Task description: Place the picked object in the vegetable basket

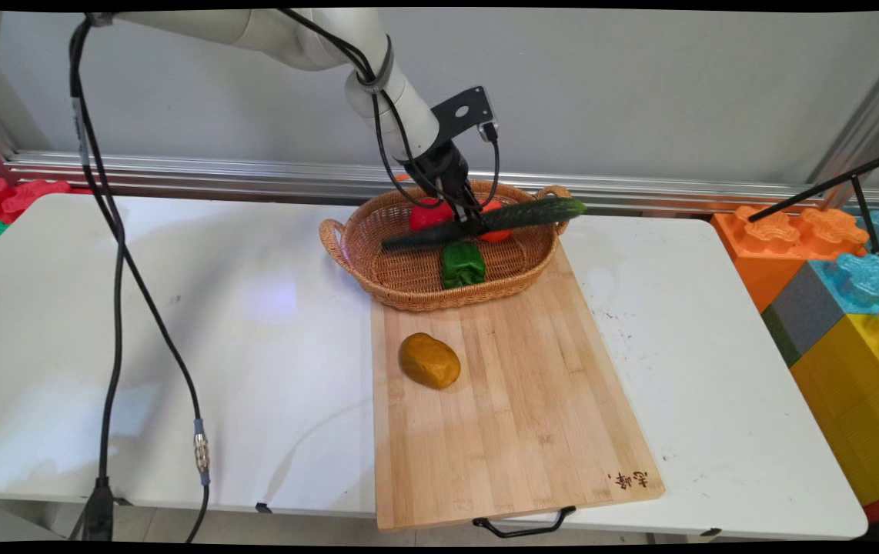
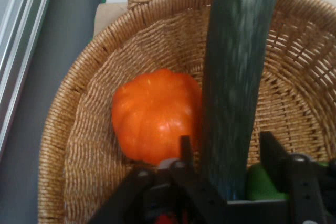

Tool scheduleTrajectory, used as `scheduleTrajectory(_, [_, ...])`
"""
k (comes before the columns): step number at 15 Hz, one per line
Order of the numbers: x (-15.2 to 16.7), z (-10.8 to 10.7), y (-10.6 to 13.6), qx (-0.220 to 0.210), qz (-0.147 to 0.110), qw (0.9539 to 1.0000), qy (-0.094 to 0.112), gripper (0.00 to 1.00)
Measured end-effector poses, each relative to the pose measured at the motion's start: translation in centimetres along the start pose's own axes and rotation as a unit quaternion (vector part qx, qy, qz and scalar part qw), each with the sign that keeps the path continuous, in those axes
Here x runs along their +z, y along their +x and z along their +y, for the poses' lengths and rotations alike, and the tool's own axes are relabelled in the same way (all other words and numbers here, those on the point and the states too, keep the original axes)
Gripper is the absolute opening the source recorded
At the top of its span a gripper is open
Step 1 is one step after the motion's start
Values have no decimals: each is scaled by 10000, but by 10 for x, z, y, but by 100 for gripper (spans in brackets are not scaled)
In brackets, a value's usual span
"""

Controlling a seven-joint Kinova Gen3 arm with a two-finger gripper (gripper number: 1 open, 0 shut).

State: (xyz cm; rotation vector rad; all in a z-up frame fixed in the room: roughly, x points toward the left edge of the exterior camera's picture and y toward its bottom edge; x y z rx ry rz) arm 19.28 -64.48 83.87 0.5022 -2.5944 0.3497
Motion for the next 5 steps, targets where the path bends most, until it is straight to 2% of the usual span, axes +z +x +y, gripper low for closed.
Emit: scheduleTrajectory(5, [1, 0, 0, -35, -7, 10000, -53, 100])
